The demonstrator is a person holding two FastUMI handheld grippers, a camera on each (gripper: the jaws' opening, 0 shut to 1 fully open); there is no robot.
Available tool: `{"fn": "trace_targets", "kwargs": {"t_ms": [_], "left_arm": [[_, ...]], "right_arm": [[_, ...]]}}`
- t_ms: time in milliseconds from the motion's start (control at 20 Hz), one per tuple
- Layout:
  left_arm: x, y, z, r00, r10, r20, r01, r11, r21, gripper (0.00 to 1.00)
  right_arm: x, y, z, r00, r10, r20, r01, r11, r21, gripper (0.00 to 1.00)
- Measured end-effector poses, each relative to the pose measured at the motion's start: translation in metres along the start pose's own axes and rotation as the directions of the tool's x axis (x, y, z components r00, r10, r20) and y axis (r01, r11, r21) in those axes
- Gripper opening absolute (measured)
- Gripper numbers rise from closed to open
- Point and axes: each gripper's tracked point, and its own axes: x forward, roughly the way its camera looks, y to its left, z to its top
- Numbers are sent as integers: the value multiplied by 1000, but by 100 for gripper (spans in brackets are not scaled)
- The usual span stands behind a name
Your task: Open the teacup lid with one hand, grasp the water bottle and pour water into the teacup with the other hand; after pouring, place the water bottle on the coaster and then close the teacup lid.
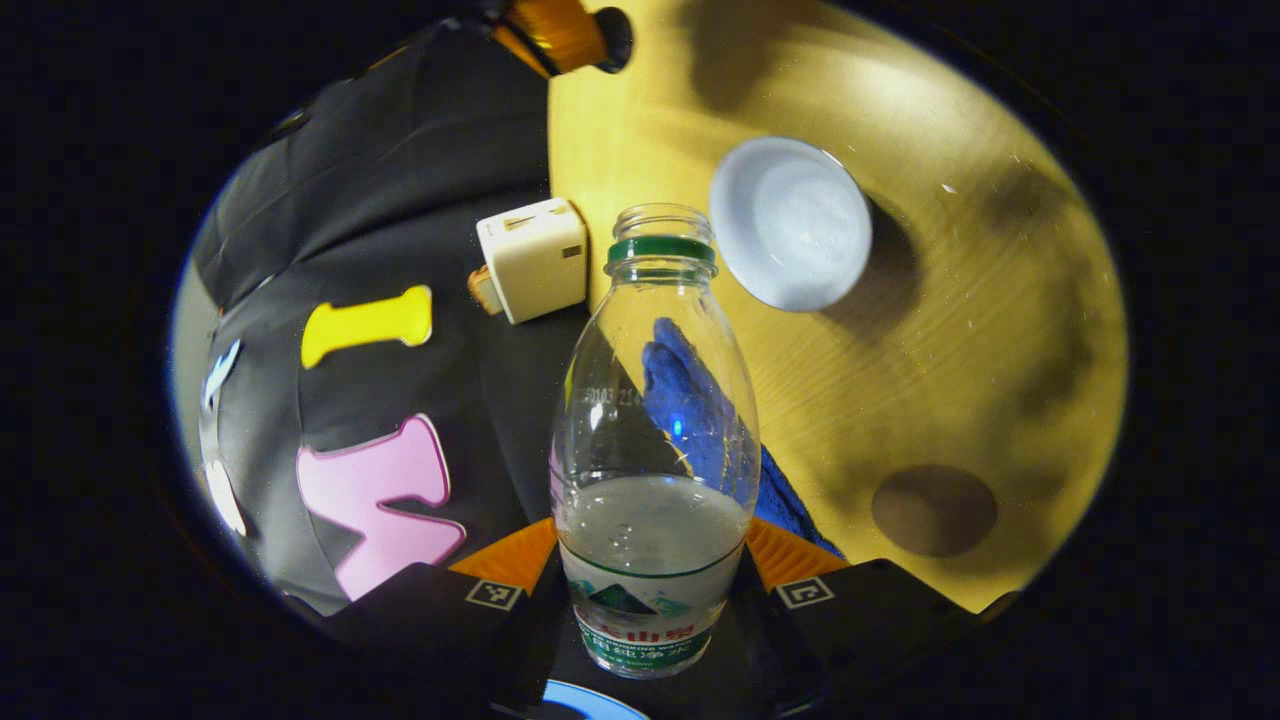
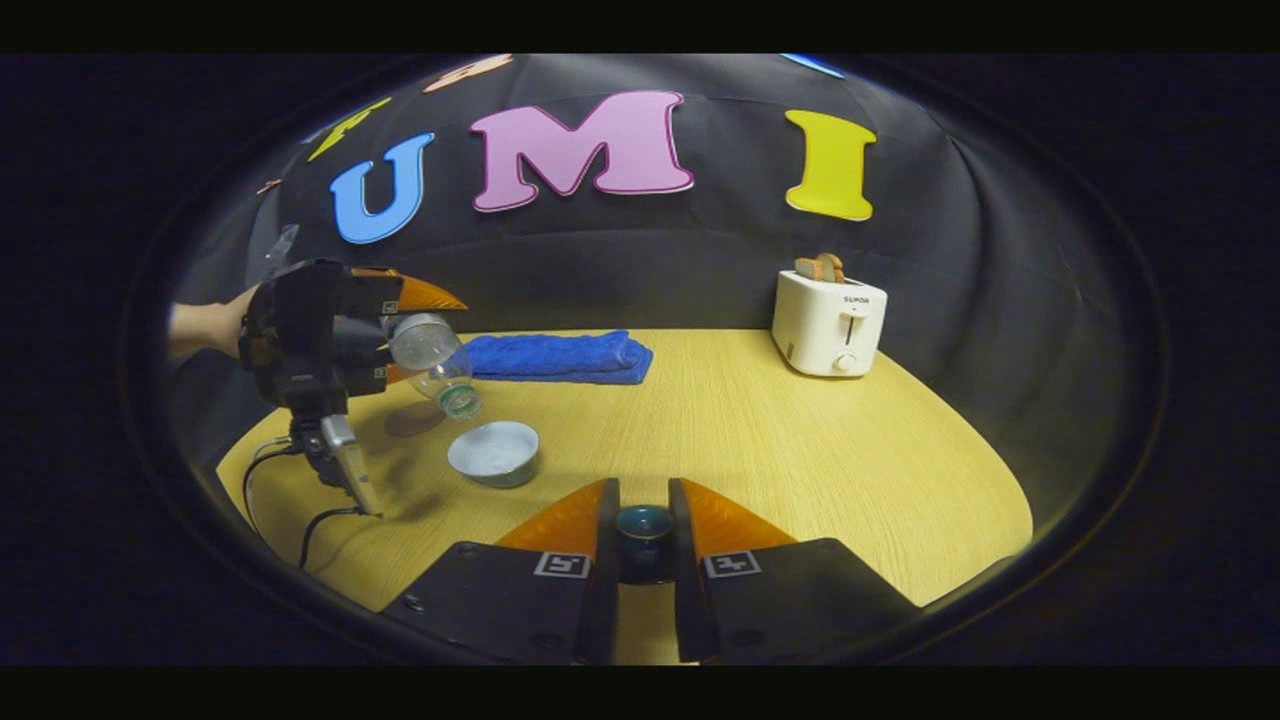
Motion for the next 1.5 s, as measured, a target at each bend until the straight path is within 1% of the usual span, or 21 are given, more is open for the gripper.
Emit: {"fn": "trace_targets", "kwargs": {"t_ms": [50, 100, 150, 250, 300, 350, 400, 450, 500, 550, 700, 800, 850, 900, 950, 1000, 1050, 1200, 1400, 1450, 1500], "left_arm": [[-5, -1, -3, 1000, 6, -3, -6, 995, -95, 77], [-9, -3, -6, 1000, 3, -11, -5, 980, -200, 76], [-17, -3, -10, 1000, 3, -20, -9, 953, -304, 76], [-28, -6, -21, 999, -2, -49, -23, 868, -495, 77], [-32, -8, -26, 998, -6, -64, -32, 814, -580, 77], [-35, -11, -31, 997, -9, -79, -46, 748, -662, 77], [-39, -14, -37, 996, -17, -89, -55, 665, -745, 76], [-42, -15, -43, 995, -22, -101, -71, 569, -820, 76], [-44, -17, -45, 995, -26, -96, -73, 463, -883, 76], [-49, -10, -52, 995, -8, -97, -88, 360, -929, 77], [-47, -9, -64, 994, 42, -98, -102, 86, -991, 76], [-43, -8, -66, 990, 104, -96, -85, -104, -991, 76], [-40, -13, -63, 988, 125, -96, -71, -189, -979, 77], [-36, -15, -64, 983, 146, -108, -68, -255, -964, 77], [-32, -18, -66, 980, 154, -123, -70, -311, -948, 76], [-26, -21, -67, 979, 146, -142, -83, -354, -931, 77], [-17, -27, -69, 978, 133, -161, -99, -385, -917, 76], [-6, -38, -69, 976, 114, -187, -118, -445, -888, 77], [0, -44, -75, 968, 121, -221, -144, -454, -879, 77], [0, -44, -72, 967, 119, -225, -147, -463, -874, 77], [1, -45, -72, 966, 111, -232, -154, -475, -867, 77]], "right_arm": [[1, 0, 4, 1000, -1, 2, 1, 1000, -3, 26], [2, 0, 7, 1000, 0, 5, 0, 1000, -5, 26], [4, 2, 11, 1000, 2, 8, -2, 1000, -7, 26], [8, 7, 20, 1000, 11, 11, -11, 1000, -13, 26], [10, 10, 25, 1000, 16, 16, -16, 1000, -18, 26], [13, 14, 30, 1000, 22, 22, -21, 999, -26, 26], [16, 18, 35, 999, 28, 29, -27, 999, -33, 26], [20, 23, 40, 999, 37, 35, -36, 999, -37, 26], [23, 29, 42, 998, 46, 39, -44, 998, -41, 26], [26, 35, 46, 998, 55, 42, -53, 998, -44, 26], [36, 53, 48, 996, 80, 45, -78, 996, -51, 26], [42, 68, 45, 995, 99, 32, -98, 995, -33, 27], [44, 74, 46, 994, 106, 36, -106, 994, -23, 26], [46, 81, 48, 993, 112, 44, -112, 994, -18, 26], [48, 86, 48, 992, 117, 48, -116, 993, -15, 26], [50, 90, 47, 991, 122, 48, -121, 993, -13, 26], [51, 94, 45, 991, 126, 46, -125, 992, -12, 26], [54, 98, 41, 990, 134, 38, -134, 991, -13, 26], [53, 97, 38, 991, 131, 32, -130, 991, -20, 27], [53, 97, 37, 991, 130, 30, -129, 991, -22, 21], [53, 97, 36, 991, 130, 29, -129, 991, -24, 21]]}}
